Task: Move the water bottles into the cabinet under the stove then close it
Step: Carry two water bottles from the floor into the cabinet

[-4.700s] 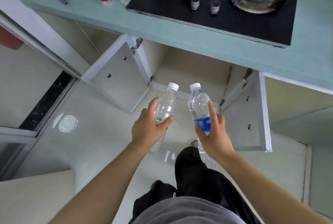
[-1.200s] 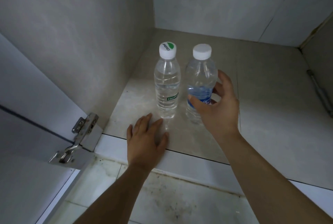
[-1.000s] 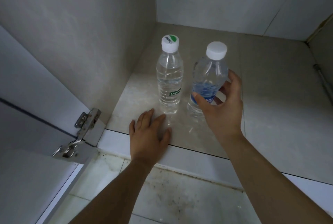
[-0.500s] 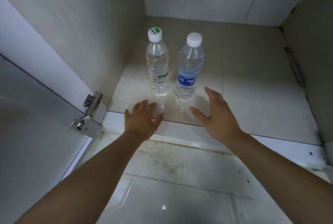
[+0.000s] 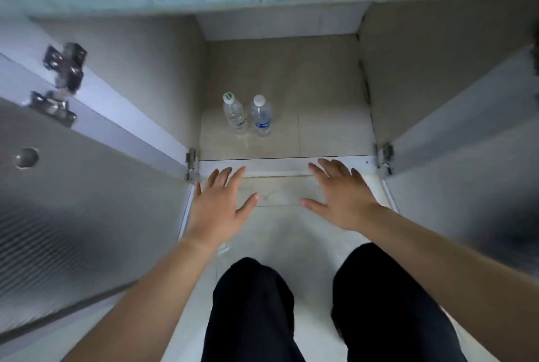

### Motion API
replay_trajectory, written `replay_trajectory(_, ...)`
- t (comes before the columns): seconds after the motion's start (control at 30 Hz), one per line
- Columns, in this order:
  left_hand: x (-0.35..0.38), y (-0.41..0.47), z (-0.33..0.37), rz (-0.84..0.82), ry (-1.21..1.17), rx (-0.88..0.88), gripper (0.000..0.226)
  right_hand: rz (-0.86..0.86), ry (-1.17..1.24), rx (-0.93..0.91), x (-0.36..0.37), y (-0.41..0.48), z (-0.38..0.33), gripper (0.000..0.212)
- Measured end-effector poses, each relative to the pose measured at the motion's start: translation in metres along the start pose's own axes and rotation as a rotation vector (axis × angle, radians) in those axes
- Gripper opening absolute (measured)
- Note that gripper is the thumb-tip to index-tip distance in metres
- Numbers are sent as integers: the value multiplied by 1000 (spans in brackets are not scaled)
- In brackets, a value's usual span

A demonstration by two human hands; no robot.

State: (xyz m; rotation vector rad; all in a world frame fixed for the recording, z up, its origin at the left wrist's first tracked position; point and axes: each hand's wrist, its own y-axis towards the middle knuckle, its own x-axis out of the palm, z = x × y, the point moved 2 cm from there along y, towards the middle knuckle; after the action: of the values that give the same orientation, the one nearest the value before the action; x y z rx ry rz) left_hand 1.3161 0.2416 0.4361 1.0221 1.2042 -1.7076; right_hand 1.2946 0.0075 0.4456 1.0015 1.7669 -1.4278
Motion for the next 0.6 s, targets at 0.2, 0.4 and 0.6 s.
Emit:
replay_trajectory(0.2,-198,-110,71,12,19,175,76,115,227,115,-162,-177,-45,80)
replay_trajectory(0.4,-325,-195,126,-93,24,405,76,267,352,282,-265,-328,-76,83)
replay_trajectory(0.6,-359,-236,181,-114,3,660,73,441,417,463,-273,-431,-90,83)
